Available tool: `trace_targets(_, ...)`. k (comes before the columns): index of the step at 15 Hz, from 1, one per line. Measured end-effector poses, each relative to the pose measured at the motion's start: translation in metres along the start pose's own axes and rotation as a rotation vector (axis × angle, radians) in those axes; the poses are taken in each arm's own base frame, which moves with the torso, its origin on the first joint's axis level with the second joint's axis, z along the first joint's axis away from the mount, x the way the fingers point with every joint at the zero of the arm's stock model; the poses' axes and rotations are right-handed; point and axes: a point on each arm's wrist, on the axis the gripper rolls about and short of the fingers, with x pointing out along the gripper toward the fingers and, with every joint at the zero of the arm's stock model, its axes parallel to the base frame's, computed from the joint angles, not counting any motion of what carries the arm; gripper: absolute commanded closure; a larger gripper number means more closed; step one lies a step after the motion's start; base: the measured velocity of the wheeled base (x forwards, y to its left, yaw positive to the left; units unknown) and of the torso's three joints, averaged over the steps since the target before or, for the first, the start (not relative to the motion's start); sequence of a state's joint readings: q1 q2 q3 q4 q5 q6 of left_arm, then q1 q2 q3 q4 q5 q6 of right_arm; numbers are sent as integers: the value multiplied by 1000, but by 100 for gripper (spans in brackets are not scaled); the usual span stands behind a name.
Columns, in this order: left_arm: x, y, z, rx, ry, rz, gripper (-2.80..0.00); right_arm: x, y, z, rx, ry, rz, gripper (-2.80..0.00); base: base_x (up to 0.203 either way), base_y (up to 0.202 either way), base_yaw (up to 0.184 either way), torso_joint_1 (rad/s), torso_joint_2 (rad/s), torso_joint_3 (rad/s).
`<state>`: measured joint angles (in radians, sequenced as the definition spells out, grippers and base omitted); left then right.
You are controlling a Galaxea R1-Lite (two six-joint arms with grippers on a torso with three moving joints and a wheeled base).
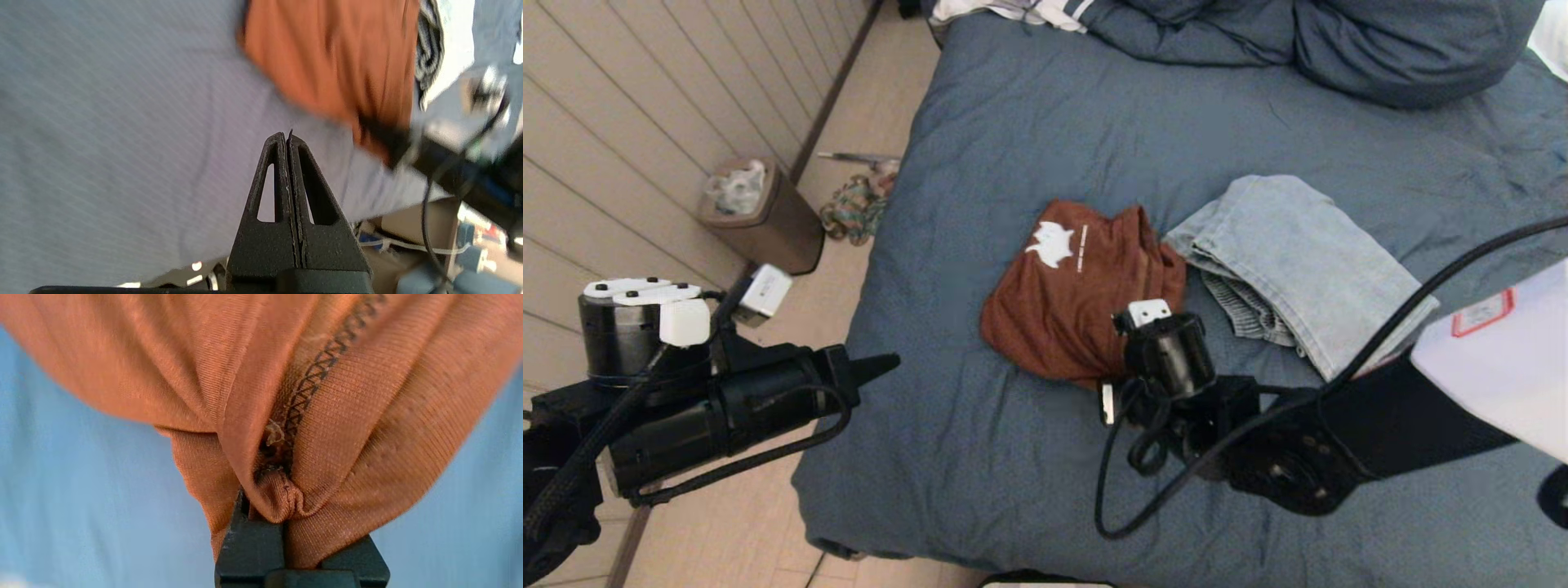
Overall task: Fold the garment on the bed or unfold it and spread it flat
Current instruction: Unford the brown shorts
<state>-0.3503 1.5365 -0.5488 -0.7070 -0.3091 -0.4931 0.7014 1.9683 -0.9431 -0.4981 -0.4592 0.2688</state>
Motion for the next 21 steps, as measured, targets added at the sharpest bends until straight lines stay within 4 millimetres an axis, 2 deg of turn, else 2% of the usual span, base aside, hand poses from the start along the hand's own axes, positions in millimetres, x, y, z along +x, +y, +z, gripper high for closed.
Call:
trace_targets(5, 0, -5, -7, 6, 22, -15, 0, -53, -21, -66, -19, 163, 24, 0, 0, 0, 0, 0, 0, 0)
trace_targets(6, 0, -6, -8, 7, 25, -18, 0, -60, -24, -75, -23, 168, 32, -280, 0, 0, 0, 0, 0, 0)
trace_targets(12, 0, -7, -9, 8, 32, -23, 0, -73, -32, -99, 41, 82, 83, -280, 0, 0, 0, 0, 0, 0)
trace_targets(15, 1, -7, -10, 8, 35, -23, 0, -83, -36, -102, 49, 43, 108, -280, 0, 0, 0, 0, 0, 0)
trace_targets(21, 0, -8, -12, 10, 43, -30, 0, -130, -53, -101, 35, 8, 239, -280, 0, 0, 0, 0, 0, 0)
